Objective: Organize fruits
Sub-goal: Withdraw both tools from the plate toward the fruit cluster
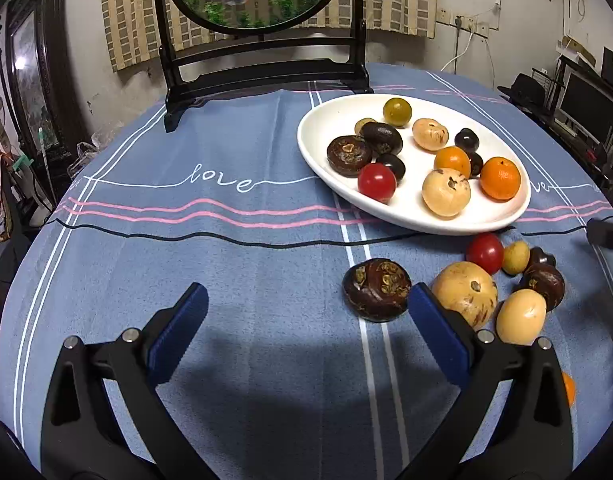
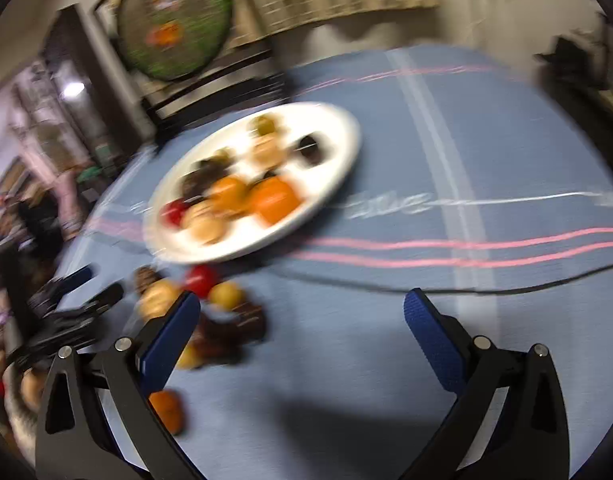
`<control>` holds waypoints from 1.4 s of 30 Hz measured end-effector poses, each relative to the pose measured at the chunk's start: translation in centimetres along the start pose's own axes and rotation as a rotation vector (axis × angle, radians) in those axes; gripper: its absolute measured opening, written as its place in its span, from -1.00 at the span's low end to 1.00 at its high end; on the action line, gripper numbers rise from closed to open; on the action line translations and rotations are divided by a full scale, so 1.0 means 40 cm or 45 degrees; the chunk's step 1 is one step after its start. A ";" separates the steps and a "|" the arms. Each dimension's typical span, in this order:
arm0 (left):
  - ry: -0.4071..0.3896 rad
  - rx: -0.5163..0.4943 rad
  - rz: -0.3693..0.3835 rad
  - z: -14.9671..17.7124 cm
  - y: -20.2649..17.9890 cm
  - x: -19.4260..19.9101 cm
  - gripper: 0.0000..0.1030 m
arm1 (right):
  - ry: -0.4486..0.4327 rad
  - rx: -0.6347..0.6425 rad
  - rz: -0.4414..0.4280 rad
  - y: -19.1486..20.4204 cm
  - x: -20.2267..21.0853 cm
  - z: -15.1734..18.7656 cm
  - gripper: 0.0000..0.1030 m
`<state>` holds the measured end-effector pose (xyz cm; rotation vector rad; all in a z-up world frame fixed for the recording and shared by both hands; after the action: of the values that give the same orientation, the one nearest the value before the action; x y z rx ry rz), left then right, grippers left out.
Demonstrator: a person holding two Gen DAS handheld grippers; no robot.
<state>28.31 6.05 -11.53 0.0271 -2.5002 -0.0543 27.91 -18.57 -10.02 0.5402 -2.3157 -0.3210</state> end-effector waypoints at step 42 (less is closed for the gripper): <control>0.055 -0.158 -0.056 0.031 -0.031 -0.021 0.96 | -0.017 0.159 0.091 0.024 -0.052 0.012 0.14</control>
<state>28.25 4.89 -13.05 0.0319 -2.4485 -0.2248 28.66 -16.72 -11.25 0.5165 -2.3725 -0.1467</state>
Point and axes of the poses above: each gripper's, at about its wrist camera, not at the fingertips, and x roughly against the way its jaws point, y to its left, z to its underside, the point moved 9 cm from there along -x, roughly the way its jaws point, and after that the axes turned 9 degrees about -y, right-handed, at the moved point
